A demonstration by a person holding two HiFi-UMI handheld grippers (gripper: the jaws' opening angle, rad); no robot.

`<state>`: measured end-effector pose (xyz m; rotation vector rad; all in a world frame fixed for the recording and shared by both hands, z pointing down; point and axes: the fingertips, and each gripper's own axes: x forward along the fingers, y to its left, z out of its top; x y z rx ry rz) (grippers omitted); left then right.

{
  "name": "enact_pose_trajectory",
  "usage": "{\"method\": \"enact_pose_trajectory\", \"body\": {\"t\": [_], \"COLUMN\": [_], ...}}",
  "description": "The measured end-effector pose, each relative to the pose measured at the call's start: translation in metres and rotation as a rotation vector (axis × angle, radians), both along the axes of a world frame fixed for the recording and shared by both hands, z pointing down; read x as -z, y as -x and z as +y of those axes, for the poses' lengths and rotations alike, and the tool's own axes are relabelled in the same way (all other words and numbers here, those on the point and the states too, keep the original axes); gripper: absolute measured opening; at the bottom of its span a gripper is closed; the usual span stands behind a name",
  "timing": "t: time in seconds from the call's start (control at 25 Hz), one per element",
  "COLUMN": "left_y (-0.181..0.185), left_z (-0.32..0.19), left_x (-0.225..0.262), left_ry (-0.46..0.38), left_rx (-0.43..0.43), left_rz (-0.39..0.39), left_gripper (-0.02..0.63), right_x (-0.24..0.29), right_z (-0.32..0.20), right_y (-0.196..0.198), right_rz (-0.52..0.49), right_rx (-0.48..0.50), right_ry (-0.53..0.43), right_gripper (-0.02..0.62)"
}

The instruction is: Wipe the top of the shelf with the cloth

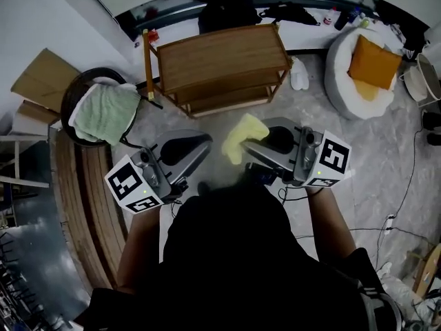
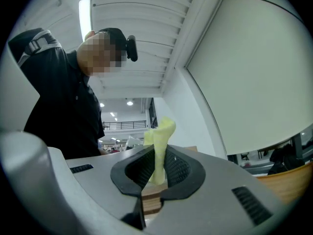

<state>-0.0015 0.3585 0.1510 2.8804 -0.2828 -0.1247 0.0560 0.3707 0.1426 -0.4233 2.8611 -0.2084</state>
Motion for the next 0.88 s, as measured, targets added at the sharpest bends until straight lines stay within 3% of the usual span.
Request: {"method": "enact_pose_trajectory", "body": {"t": [0.36,0.88], "left_y": [0.072,0.074], "left_z": [-0.014,-0.029], "left_x": [0.001,-0.009], "left_ry": [-0.027,-0.013], "left_rx": [0.032,-0.032], "left_rz": [0.055,0.070], "left_gripper": [0.011,0.012], "right_x": [0.000,-0.009], "right_z": [-0.011,-0.022], "right_y": [0.073,0.076], "right_rz": [0.044,0.066], "right_rx": [0.021,-0.045], "right_ry": [-0.033,-0.014], "right_gripper": [0.048,0.049]}}
